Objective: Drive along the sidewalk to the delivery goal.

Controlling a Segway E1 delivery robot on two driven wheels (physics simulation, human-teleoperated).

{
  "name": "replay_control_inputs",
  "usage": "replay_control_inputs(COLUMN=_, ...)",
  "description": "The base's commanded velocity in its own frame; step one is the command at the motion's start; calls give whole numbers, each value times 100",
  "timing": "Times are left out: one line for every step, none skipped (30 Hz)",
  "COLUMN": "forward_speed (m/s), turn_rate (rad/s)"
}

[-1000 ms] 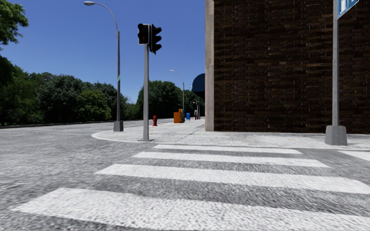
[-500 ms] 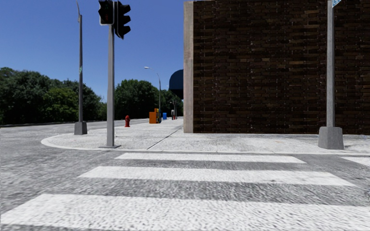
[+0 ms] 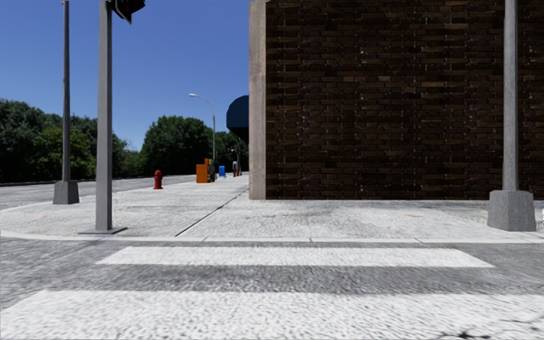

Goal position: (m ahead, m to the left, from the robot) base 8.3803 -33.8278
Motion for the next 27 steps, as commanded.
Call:
replay_control_inputs(forward_speed=200, turn_rate=0)
replay_control_inputs(forward_speed=200, turn_rate=0)
replay_control_inputs(forward_speed=200, turn_rate=0)
replay_control_inputs(forward_speed=200, turn_rate=0)
replay_control_inputs(forward_speed=200, turn_rate=0)
replay_control_inputs(forward_speed=200, turn_rate=0)
replay_control_inputs(forward_speed=200, turn_rate=0)
replay_control_inputs(forward_speed=200, turn_rate=0)
replay_control_inputs(forward_speed=200, turn_rate=0)
replay_control_inputs(forward_speed=200, turn_rate=0)
replay_control_inputs(forward_speed=200, turn_rate=0)
replay_control_inputs(forward_speed=200, turn_rate=0)
replay_control_inputs(forward_speed=200, turn_rate=0)
replay_control_inputs(forward_speed=200, turn_rate=0)
replay_control_inputs(forward_speed=200, turn_rate=0)
replay_control_inputs(forward_speed=200, turn_rate=0)
replay_control_inputs(forward_speed=200, turn_rate=0)
replay_control_inputs(forward_speed=200, turn_rate=0)
replay_control_inputs(forward_speed=200, turn_rate=0)
replay_control_inputs(forward_speed=200, turn_rate=0)
replay_control_inputs(forward_speed=200, turn_rate=0)
replay_control_inputs(forward_speed=200, turn_rate=0)
replay_control_inputs(forward_speed=200, turn_rate=0)
replay_control_inputs(forward_speed=200, turn_rate=0)
replay_control_inputs(forward_speed=200, turn_rate=0)
replay_control_inputs(forward_speed=200, turn_rate=0)
replay_control_inputs(forward_speed=200, turn_rate=0)
